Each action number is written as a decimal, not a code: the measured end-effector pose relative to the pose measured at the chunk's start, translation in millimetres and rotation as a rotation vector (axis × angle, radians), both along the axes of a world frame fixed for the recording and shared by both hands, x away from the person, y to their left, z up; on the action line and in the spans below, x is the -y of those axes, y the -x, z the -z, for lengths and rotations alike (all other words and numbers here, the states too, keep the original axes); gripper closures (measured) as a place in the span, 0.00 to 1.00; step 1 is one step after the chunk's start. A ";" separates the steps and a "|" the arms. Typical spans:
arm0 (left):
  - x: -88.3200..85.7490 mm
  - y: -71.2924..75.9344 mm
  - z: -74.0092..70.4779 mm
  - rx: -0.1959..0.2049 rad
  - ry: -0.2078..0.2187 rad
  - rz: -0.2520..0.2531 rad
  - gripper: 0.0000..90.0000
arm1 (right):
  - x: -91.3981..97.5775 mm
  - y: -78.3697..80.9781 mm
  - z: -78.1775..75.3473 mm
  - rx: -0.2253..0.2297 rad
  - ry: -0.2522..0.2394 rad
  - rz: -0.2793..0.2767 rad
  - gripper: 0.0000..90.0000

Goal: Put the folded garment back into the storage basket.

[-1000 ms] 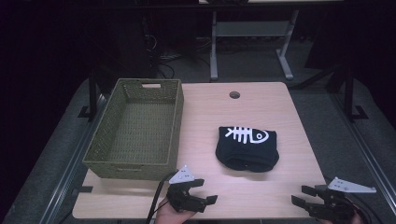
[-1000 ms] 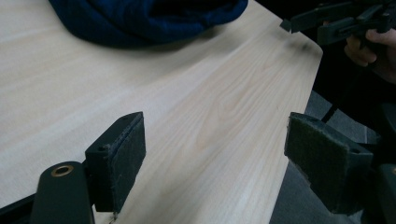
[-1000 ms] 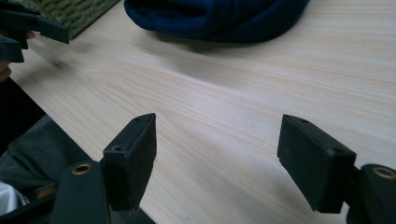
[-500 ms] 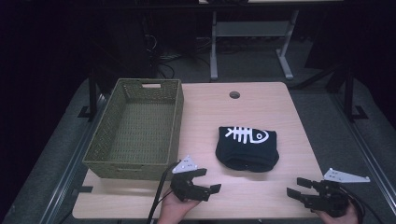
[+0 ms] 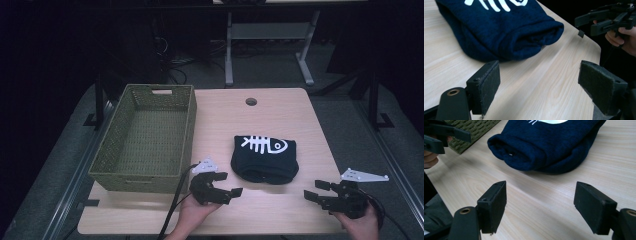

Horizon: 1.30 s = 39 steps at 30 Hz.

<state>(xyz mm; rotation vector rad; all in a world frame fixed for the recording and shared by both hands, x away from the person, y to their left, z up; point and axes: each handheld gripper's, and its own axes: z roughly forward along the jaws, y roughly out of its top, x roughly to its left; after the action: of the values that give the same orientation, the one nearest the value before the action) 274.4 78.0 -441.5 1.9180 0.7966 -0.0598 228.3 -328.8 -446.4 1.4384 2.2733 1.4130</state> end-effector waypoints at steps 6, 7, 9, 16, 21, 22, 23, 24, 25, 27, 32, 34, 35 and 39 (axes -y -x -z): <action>8.9 -10.7 1.3 -0.007 0.000 -0.003 0.20 | 1.5 -11.6 -0.5 -0.015 -0.007 -0.004 0.29; 8.9 -10.7 1.3 -0.007 0.000 -0.003 0.20 | 1.5 -11.6 -0.5 -0.015 -0.007 -0.004 0.29; 10.7 -14.3 1.0 -0.009 0.001 -0.004 0.20 | 1.2 -15.0 -0.8 -0.017 -0.002 -0.009 0.29; 16.3 -26.0 3.4 -0.012 -0.010 -0.026 0.20 | -3.3 -30.0 -4.7 -0.023 -0.015 -0.020 0.29; 18.4 -32.2 2.5 -0.002 -0.018 -0.040 0.20 | -4.9 -37.5 -9.8 -0.019 -0.019 -0.028 0.29; 18.0 -33.7 2.3 -0.007 -0.010 -0.048 0.20 | -5.9 -38.9 -11.1 -0.019 -0.013 -0.028 0.29; 16.9 -35.9 1.8 -0.009 0.000 -0.060 0.20 | -7.4 -40.7 -12.9 -0.023 -0.005 -0.031 0.28; 15.7 -37.3 1.4 -0.006 0.010 -0.076 0.20 | -10.7 -45.1 -17.0 -0.027 0.006 -0.044 0.28; 15.1 -38.6 1.3 -0.006 0.020 -0.084 0.20 | -10.7 -45.1 -17.0 -0.027 0.006 -0.044 0.28; 15.3 -42.3 1.2 -0.009 0.025 -0.095 0.20 | -12.7 -49.3 -19.4 -0.027 0.010 -0.050 0.28; 20.1 -52.4 1.5 0.010 -0.028 -0.110 0.20 | -18.8 -62.2 -22.8 -0.038 0.040 -0.064 0.28; 21.0 -57.0 2.7 -0.005 -0.016 -0.114 0.20 | -21.2 -66.7 -23.1 -0.051 0.031 -0.073 0.28; 22.3 -59.8 2.7 -0.005 -0.025 -0.119 0.20 | -23.5 -72.8 -22.7 -0.063 0.053 -0.074 0.28; 26.3 -70.7 4.1 -0.017 -0.036 -0.138 0.20 | -23.2 -82.4 -21.9 -0.086 0.046 -0.061 0.28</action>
<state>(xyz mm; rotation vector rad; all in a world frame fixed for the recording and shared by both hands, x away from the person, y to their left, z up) 345.2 51.7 -445.5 1.8932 0.9447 0.0231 310.8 -305.7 -424.5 1.4555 2.4054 1.3302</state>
